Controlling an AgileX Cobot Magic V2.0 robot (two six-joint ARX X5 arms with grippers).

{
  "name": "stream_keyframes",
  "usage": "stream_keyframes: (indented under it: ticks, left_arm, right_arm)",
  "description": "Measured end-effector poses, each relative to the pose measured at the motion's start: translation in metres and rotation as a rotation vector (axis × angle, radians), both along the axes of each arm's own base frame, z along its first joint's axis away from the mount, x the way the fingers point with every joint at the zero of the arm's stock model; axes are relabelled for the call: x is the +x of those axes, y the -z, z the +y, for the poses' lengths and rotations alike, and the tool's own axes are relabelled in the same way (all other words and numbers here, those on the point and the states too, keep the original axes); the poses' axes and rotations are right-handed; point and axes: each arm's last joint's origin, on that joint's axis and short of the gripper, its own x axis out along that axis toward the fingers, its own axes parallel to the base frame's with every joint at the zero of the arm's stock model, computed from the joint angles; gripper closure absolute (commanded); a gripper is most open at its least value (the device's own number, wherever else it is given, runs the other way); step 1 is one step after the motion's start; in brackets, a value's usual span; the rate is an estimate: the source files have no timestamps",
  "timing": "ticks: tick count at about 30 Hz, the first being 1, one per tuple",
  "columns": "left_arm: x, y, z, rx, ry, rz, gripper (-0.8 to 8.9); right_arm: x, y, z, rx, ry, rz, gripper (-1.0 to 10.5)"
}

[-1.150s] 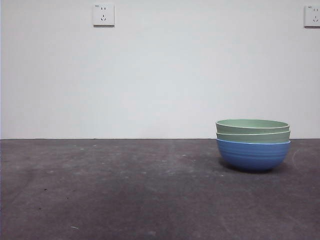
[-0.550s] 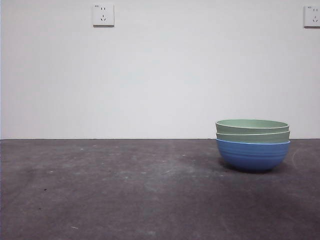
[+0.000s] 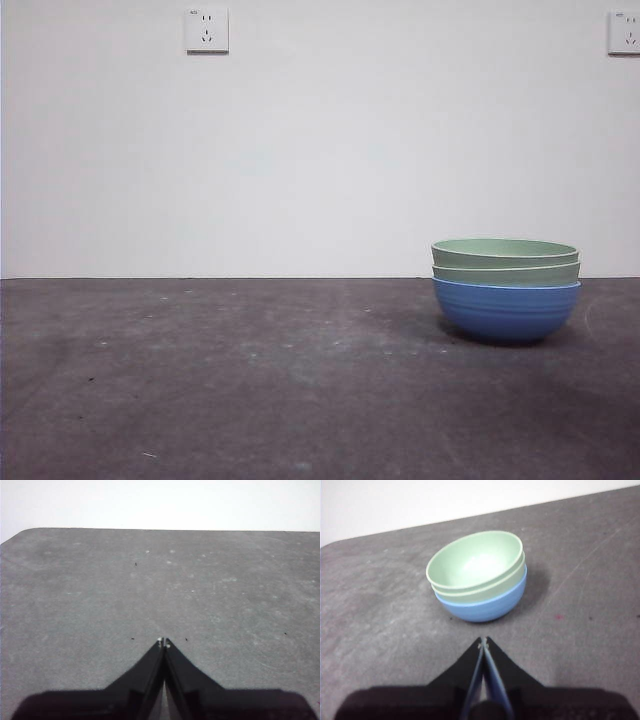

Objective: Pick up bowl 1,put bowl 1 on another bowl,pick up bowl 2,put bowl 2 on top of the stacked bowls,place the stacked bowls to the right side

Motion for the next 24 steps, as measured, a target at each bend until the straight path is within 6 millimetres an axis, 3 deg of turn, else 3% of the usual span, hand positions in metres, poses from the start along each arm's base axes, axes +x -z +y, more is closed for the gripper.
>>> stream_keyframes:
  ticks: [24]
  left_arm:
    - [0.0000, 0.0000, 0.0000, 0.000, 0.000, 0.000, 8.17]
  right_arm:
    - [-0.0002, -0.0004, 0.0000, 0.009, 0.001, -0.005, 9.4]
